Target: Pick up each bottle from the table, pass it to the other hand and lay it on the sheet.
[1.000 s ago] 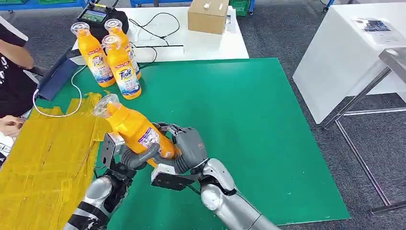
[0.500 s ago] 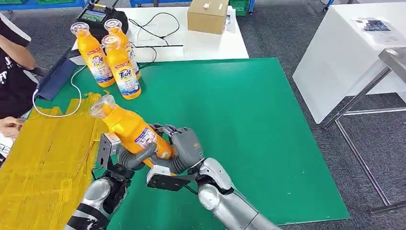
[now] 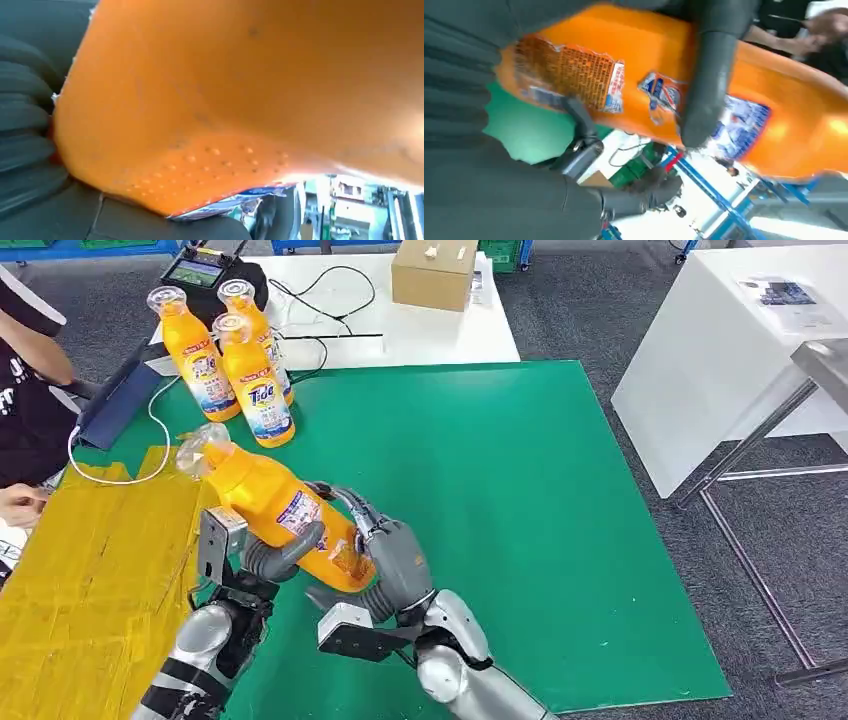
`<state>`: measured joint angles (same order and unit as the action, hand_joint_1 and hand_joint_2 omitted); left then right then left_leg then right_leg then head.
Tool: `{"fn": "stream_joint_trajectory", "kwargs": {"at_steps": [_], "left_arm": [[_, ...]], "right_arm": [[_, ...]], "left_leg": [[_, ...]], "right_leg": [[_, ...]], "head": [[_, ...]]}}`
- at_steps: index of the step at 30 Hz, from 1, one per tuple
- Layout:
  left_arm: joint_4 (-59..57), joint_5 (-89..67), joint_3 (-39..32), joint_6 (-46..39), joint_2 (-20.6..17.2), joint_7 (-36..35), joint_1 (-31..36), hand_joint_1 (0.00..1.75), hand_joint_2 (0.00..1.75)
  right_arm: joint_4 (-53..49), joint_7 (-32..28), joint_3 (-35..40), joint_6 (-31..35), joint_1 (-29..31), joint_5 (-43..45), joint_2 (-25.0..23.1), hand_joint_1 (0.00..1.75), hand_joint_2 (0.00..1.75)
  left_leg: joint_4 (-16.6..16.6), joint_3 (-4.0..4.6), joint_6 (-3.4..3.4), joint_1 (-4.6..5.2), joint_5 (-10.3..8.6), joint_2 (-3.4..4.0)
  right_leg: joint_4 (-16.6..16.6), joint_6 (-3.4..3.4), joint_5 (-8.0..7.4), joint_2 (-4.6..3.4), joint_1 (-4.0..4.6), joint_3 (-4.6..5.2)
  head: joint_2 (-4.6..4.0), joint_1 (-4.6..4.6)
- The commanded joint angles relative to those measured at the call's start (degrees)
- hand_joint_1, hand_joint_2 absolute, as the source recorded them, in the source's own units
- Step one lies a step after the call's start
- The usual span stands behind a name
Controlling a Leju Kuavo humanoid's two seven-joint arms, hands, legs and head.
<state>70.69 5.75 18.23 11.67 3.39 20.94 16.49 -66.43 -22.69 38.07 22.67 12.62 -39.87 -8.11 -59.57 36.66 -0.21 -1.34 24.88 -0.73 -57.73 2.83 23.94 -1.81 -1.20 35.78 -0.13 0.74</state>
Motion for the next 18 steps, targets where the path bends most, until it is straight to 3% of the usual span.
{"fn": "stream_joint_trajectory", "kwargs": {"at_steps": [1,7,9,13,15,18], "left_arm": [[1.64,-0.97,-2.73,-2.12,0.27,-0.06,1.94,1.75,1.75],[1.64,-0.97,-2.73,-2.12,0.27,-0.06,1.94,1.75,1.75],[2.17,-2.14,-2.71,-2.79,-0.05,0.95,1.57,1.75,1.75],[3.05,-14.74,-2.42,-13.16,-2.01,1.53,2.07,1.75,1.75],[0.70,-33.62,-1.43,-26.74,-4.60,-1.34,4.86,1.75,1.75],[-2.96,-38.93,-2.72,-27.36,-5.18,-2.81,7.78,1.75,1.75]], "right_arm": [[-10.69,-0.90,-2.51,0.90,-3.82,0.73,2.84,0.00,1.75],[-10.69,-0.90,-2.51,0.90,-3.82,0.73,2.84,0.00,1.75],[-11.60,-2.54,-3.24,-0.32,-4.22,4.36,2.64,0.00,1.75],[-17.97,-4.11,-5.88,-0.88,-6.61,8.41,3.48,0.00,1.75],[-22.99,-5.25,-7.74,-1.90,-8.48,11.03,4.02,0.00,1.75],[-26.96,-5.00,-9.10,-3.81,-9.97,12.05,4.51,0.00,1.75]], "left_leg": [[0.04,-0.24,0.10,0.01,0.06,-0.07],[0.07,-0.27,0.09,0.00,0.06,-0.02],[0.05,-0.14,0.06,0.00,0.03,-0.02],[0.06,-0.26,0.09,0.01,0.08,-0.04],[0.03,-0.10,0.06,0.01,0.02,-0.09],[0.00,-0.01,0.04,-0.01,-0.01,-0.19]], "right_leg": [[0.04,-0.12,0.09,0.27,0.05,-0.29],[0.06,-0.13,0.07,0.21,0.06,-0.30],[0.04,-0.09,0.04,0.15,0.04,-0.17],[0.05,-0.12,0.09,0.21,0.05,-0.31],[0.01,-0.08,0.05,0.17,0.02,-0.15],[-0.02,-0.08,0.04,0.24,0.04,-0.09]], "head": [[0.00,-0.02],[0.00,0.00],[0.00,0.00],[0.00,-0.02],[0.00,-0.02],[0.00,0.00]]}}
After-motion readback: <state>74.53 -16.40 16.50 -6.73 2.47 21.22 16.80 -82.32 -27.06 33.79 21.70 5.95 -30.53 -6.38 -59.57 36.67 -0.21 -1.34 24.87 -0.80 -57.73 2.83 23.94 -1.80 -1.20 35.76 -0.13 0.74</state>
